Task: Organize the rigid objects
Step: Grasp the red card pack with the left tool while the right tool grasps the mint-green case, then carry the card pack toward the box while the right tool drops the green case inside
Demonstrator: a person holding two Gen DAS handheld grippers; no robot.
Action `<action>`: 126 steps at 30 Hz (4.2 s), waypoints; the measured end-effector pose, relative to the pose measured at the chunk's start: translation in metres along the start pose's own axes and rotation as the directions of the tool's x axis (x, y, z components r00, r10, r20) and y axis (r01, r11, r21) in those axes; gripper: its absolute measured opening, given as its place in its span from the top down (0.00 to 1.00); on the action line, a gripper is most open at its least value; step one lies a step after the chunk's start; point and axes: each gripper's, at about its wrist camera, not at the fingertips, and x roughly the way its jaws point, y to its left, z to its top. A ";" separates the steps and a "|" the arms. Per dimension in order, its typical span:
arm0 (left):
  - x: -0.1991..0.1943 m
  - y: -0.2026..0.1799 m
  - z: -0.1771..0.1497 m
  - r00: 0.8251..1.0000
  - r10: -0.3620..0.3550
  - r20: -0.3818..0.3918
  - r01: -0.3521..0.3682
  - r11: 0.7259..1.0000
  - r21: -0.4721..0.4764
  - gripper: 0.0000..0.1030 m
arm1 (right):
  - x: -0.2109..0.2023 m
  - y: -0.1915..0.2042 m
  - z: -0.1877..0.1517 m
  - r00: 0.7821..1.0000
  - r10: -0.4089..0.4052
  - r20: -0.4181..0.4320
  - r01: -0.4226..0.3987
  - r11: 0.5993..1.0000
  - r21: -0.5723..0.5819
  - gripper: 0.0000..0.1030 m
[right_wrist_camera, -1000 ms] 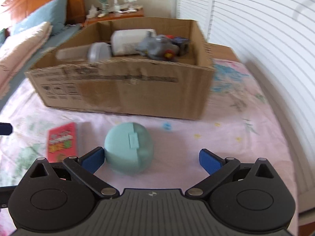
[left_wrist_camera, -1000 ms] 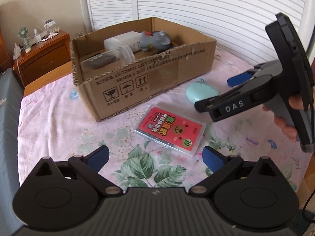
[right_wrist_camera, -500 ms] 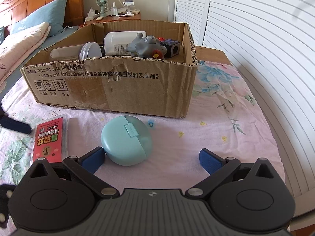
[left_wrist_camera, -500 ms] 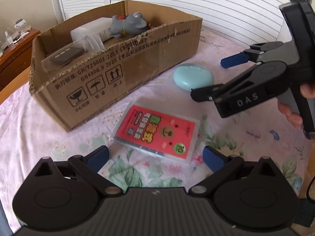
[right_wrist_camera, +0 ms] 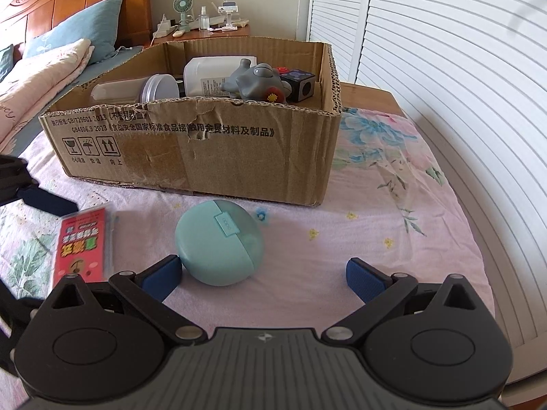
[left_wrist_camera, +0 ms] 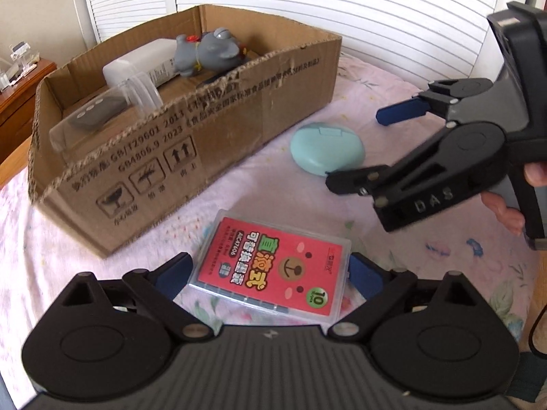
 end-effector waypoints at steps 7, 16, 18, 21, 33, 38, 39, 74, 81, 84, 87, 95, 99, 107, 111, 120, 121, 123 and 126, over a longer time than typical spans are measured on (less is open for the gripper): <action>-0.017 -0.021 -0.023 0.999 -0.002 -0.043 0.002 1.000 0.011 0.06 | -0.001 0.001 0.000 1.000 -0.008 0.001 0.008 1.000 0.007 0.00; -0.013 -0.022 -0.017 0.996 -0.059 -0.072 0.066 0.992 0.103 0.05 | -0.002 0.001 -0.001 1.000 -0.012 -0.001 0.012 1.000 0.011 0.00; -0.013 -0.022 -0.017 0.995 -0.070 -0.075 0.078 0.991 0.113 0.07 | -0.002 0.001 -0.001 1.000 -0.011 -0.001 0.011 1.000 0.010 0.00; -0.015 -0.023 -0.018 0.995 -0.073 -0.064 0.080 0.990 0.113 0.11 | -0.002 0.001 -0.001 1.000 -0.011 0.001 0.011 1.000 0.009 0.00; -0.017 0.003 -0.024 0.994 0.091 -0.065 -0.101 0.982 -0.159 0.11 | 0.001 0.001 0.001 0.999 0.045 0.013 -0.045 0.998 -0.054 0.00; -0.018 0.005 -0.023 0.994 0.092 -0.064 -0.102 0.981 -0.162 0.10 | 0.012 0.006 0.014 0.989 0.146 -0.014 -0.146 0.976 -0.159 0.00; -0.018 0.004 -0.023 0.994 0.093 -0.063 -0.102 0.982 -0.162 0.10 | 0.013 0.008 0.016 0.986 0.165 -0.023 -0.167 0.969 -0.182 0.00; -0.020 0.008 -0.025 0.997 0.062 -0.052 -0.067 0.992 -0.110 0.12 | 0.009 0.013 0.033 0.971 0.214 -0.104 -0.235 0.931 -0.278 0.41; -0.024 0.008 -0.025 0.997 0.050 -0.054 -0.056 0.990 -0.133 0.12 | 0.004 0.015 0.033 0.970 0.215 -0.116 -0.240 0.927 -0.288 0.44; -0.030 0.007 -0.025 0.998 0.050 -0.046 -0.056 0.990 -0.129 0.12 | -0.001 0.014 0.034 0.967 0.222 -0.121 -0.248 0.926 -0.285 0.44; -0.033 0.006 -0.025 0.998 0.045 -0.048 -0.051 0.990 -0.128 0.12 | -0.008 0.016 0.034 0.969 0.216 -0.120 -0.243 0.922 -0.302 0.44; -0.053 0.004 -0.023 0.999 0.039 -0.029 -0.042 0.991 -0.128 0.12 | -0.034 0.016 0.041 0.973 0.209 -0.098 -0.230 0.917 -0.325 0.44; -0.064 0.003 -0.019 0.999 0.044 0.002 -0.043 0.992 -0.120 0.12 | -0.050 0.013 0.053 0.974 0.219 -0.063 -0.227 0.918 -0.326 0.44; -0.080 0.008 -0.008 0.996 0.073 0.058 -0.065 0.990 -0.127 0.12 | -0.061 -0.002 0.092 0.982 0.191 0.017 -0.178 0.941 -0.290 0.44; -0.083 0.011 -0.003 0.993 0.088 0.073 -0.078 0.988 -0.132 0.12 | -0.051 -0.006 0.109 0.987 0.158 0.026 -0.145 0.948 -0.282 0.44; -0.083 0.014 0.003 0.992 0.105 0.068 -0.095 0.986 -0.141 0.12 | -0.019 -0.010 0.123 0.989 0.146 0.007 -0.140 0.963 -0.232 0.33; -0.084 0.013 0.004 0.992 0.108 0.069 -0.097 0.986 -0.139 0.12 | -0.020 -0.010 0.123 0.988 0.151 0.011 -0.145 0.963 -0.227 0.27; -0.085 0.013 0.006 0.991 0.112 0.072 -0.102 0.986 -0.135 0.12 | -0.024 -0.009 0.121 0.987 0.154 0.036 -0.142 0.964 -0.224 0.06; -0.086 0.014 0.011 0.990 0.116 0.077 -0.106 0.986 -0.130 0.12 | -0.030 -0.007 0.120 0.987 0.152 0.049 -0.138 0.965 -0.222 0.03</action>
